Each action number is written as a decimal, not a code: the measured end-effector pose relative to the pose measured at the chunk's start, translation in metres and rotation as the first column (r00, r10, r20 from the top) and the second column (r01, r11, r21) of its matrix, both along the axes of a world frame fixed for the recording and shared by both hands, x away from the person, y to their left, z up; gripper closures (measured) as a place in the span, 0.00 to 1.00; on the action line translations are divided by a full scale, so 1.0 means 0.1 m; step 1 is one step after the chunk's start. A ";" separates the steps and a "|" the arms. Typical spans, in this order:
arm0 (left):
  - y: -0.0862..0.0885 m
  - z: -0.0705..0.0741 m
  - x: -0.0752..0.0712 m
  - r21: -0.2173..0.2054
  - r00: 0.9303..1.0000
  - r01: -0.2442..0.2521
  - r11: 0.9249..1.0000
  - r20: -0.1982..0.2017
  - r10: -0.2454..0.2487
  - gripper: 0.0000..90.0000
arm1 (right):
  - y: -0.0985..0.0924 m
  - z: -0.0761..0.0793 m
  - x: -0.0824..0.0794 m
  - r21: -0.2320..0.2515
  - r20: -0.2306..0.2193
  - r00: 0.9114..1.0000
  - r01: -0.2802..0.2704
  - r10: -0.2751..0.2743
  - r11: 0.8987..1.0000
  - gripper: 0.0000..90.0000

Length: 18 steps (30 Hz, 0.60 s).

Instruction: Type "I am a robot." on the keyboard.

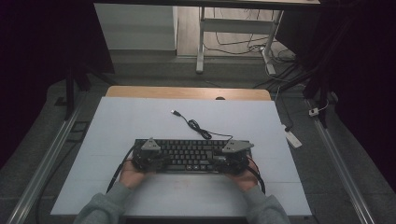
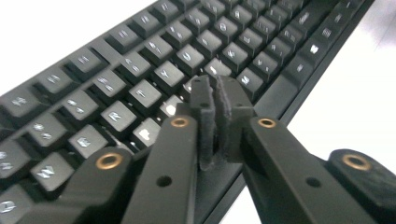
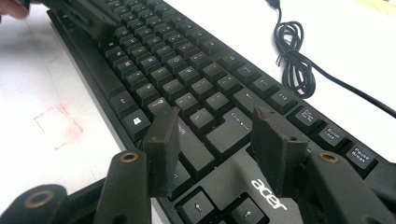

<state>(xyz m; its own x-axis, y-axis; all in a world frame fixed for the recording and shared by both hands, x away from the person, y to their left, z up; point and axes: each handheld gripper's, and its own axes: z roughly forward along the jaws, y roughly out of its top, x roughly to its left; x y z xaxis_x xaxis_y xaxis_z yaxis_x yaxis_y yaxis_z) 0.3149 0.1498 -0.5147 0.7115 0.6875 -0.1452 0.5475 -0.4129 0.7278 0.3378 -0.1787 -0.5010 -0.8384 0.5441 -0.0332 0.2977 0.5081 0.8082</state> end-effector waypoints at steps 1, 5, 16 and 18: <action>0.03 0.02 0.00 -0.014 1.000 -0.008 1.000 0.004 0.008 0.88 | 0.00 0.00 0.00 0.000 0.000 1.000 0.001 -0.001 1.000 0.58; 0.15 0.10 0.00 -0.065 0.999 -0.046 0.997 0.013 0.047 0.73 | 0.00 0.00 0.00 0.000 -0.002 1.000 0.003 -0.003 1.000 0.58; 0.34 0.16 0.01 -0.084 0.994 -0.111 0.990 0.010 0.113 0.47 | 0.00 0.00 0.01 -0.006 -0.002 1.000 0.006 -0.006 1.000 0.57; 0.35 0.16 0.02 -0.080 0.994 -0.109 0.991 0.005 0.110 0.45 | 0.00 -0.01 0.01 -0.005 -0.003 1.000 0.006 -0.006 1.000 0.57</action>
